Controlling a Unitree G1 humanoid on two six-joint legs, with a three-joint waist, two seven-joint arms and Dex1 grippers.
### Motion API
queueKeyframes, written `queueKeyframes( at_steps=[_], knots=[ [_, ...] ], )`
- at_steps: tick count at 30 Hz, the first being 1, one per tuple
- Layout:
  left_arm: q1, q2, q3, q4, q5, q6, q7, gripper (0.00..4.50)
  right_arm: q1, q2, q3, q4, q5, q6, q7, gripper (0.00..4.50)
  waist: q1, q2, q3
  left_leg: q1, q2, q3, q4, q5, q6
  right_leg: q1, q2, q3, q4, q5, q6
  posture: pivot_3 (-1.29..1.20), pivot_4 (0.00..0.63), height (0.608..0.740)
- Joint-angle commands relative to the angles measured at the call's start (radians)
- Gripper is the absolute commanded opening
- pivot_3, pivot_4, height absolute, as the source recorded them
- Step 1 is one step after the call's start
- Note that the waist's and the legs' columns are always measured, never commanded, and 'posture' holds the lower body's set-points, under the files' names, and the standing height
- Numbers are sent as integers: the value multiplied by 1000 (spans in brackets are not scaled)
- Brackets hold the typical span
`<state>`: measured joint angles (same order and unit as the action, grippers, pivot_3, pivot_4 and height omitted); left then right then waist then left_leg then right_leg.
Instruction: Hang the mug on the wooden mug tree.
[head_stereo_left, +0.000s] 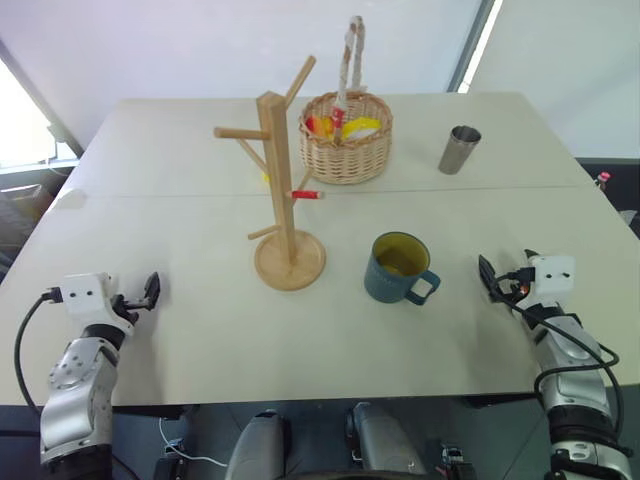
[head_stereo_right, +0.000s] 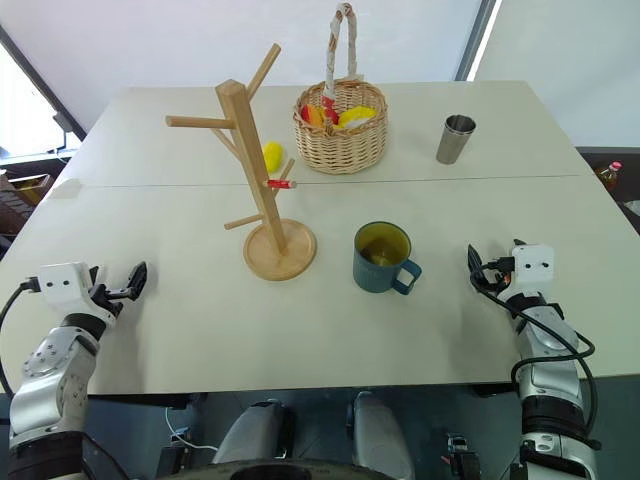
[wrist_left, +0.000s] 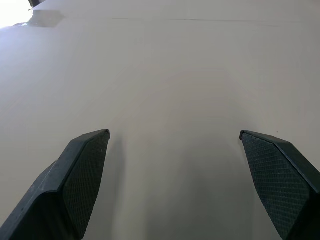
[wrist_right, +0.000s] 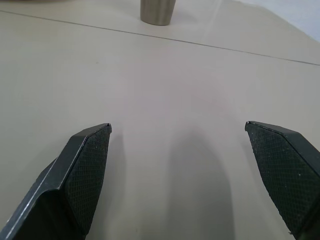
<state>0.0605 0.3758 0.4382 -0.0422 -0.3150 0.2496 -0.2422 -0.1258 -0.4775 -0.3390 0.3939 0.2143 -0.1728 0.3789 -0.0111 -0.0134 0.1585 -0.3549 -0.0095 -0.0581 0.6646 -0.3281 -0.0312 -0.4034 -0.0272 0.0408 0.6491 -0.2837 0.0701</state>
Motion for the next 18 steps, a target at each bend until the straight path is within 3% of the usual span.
queueKeyframes(
  at_steps=[1, 11, 18],
  knots=[
    [-21, 4, -5, -18, 0, -3, 2, 4500, 17, 3, -16, -31, 10, 2, -10, 4453, 0, 0, 0, 0, 0, 0, 0, 0, 0, 0, 0, 0, 0, 0, 0, 0, 150, 740],
    [-28, 0, -15, -12, -12, 6, -15, 4500, 51, 7, -16, -103, 14, 33, -27, 4453, -1, 0, 0, 0, 0, 0, 0, 0, 0, 0, 0, 0, 0, 0, 0, 0, 150, 740],
    [2, 10, -35, -41, -31, -47, -118, 4500, 120, 20, -10, -218, 31, 71, -17, 4453, -1, 0, 0, 0, 0, 0, 0, 0, 0, 0, 0, 0, 0, 0, 0, 0, 150, 740]
  ],
)
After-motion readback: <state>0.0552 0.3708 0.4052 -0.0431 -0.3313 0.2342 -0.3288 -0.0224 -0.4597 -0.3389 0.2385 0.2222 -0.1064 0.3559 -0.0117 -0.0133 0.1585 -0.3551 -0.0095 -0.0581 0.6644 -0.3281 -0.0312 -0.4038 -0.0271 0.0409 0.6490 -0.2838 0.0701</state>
